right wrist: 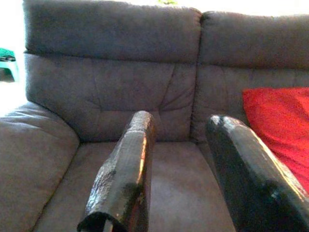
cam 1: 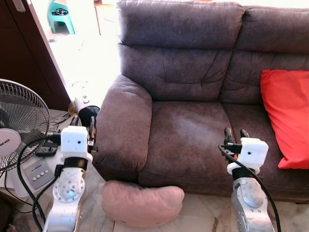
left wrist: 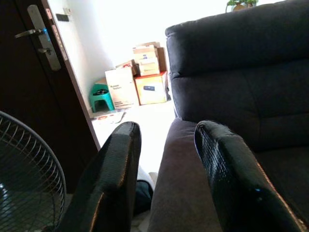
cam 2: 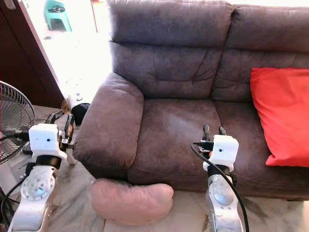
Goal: Move the pillow to the sofa from floor
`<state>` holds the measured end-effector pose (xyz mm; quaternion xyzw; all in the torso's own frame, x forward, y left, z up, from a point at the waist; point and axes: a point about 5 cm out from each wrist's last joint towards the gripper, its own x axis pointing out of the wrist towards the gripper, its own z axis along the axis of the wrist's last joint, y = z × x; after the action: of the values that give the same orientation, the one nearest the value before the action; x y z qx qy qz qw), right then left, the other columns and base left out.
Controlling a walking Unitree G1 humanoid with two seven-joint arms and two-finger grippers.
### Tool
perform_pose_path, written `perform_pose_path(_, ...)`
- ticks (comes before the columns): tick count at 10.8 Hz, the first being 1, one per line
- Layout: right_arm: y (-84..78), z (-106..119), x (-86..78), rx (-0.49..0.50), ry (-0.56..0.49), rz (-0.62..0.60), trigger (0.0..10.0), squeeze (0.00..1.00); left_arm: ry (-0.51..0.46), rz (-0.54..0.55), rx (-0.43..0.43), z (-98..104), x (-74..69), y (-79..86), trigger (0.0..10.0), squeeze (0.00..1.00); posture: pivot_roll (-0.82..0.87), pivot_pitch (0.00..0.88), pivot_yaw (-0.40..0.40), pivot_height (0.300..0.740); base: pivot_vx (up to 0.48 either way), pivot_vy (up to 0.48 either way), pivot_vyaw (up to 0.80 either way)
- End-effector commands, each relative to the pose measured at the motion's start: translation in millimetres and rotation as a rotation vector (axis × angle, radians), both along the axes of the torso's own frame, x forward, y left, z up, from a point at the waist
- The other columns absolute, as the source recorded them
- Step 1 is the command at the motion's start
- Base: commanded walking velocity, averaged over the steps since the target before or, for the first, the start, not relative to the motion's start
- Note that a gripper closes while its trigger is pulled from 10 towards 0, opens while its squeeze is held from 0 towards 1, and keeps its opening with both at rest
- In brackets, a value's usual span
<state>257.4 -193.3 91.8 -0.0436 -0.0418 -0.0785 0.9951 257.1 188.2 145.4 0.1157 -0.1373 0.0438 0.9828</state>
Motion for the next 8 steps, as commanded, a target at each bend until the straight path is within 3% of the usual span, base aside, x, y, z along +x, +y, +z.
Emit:
perform_pose_path(1,0.1,5.3,0.3,-0.014,-0.008,0.009,10.0,0.00,0.030,0.004,-0.003,-4.3,0.1,2.7,10.0,0.00,0.06,0.067,-0.024,0.740,0.000,0.000,0.00)
perform_pose_path(8,3.3,11.2,2.0,-0.016,-0.020,0.026,10.0,0.00,0.040,0.001,0.004,-4.9,0.3,2.4,10.0,0.00,0.05,0.085,-0.017,0.614,0.000,0.000,0.00)
